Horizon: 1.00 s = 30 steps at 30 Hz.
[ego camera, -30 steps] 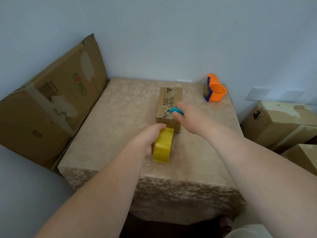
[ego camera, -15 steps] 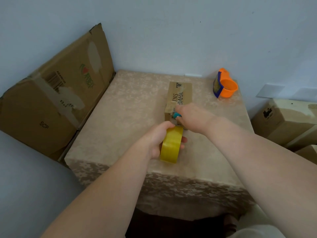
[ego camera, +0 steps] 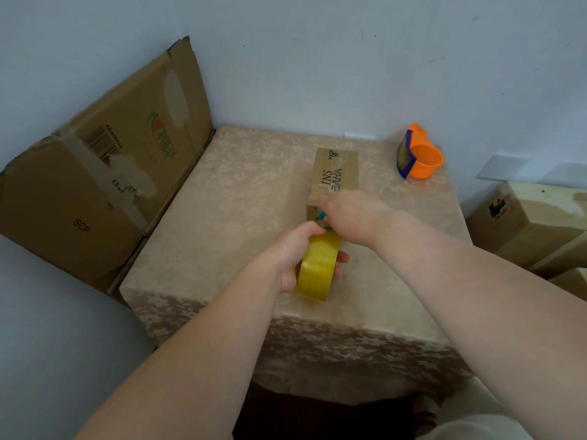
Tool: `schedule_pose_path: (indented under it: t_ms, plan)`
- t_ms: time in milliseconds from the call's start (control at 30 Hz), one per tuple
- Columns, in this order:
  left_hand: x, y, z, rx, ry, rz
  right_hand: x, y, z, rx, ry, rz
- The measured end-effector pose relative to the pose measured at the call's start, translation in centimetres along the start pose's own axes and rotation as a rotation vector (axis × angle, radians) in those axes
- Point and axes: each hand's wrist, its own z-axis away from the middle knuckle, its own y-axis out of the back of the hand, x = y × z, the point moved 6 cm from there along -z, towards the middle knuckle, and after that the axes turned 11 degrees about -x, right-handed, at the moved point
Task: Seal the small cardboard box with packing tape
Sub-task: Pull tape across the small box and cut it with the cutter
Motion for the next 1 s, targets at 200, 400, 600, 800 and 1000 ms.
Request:
schedule_pose_path:
  t_ms: [200,400,600,800,1000]
  plan:
    - [-0.2,0.2,-0.2,0.003,0.003,-0.006,-0.4,0.1,0.2,-0.012,0.004,0.059]
    - [-0.2,0.3,-0.1,-0.005,0.0,-0.008,-0.3,0.6,0.3,-0.057,-0.006,0.056]
    - [-0.3,0.3,-0.2,-0.013,0.0,-0.016,-1.0,0.9,0.9,-0.04,-0.022,0.116]
    - [-0.3,0.2,-0.3,-0.017,0.001,-0.015,-1.7,1.4,1.2,-0.038,-0.041,0.2]
    - [-0.3,0.3,-0.2,-0.01,-0.004,-0.028,-2.2,1.6,1.0,-0.036,-0.04,0.253]
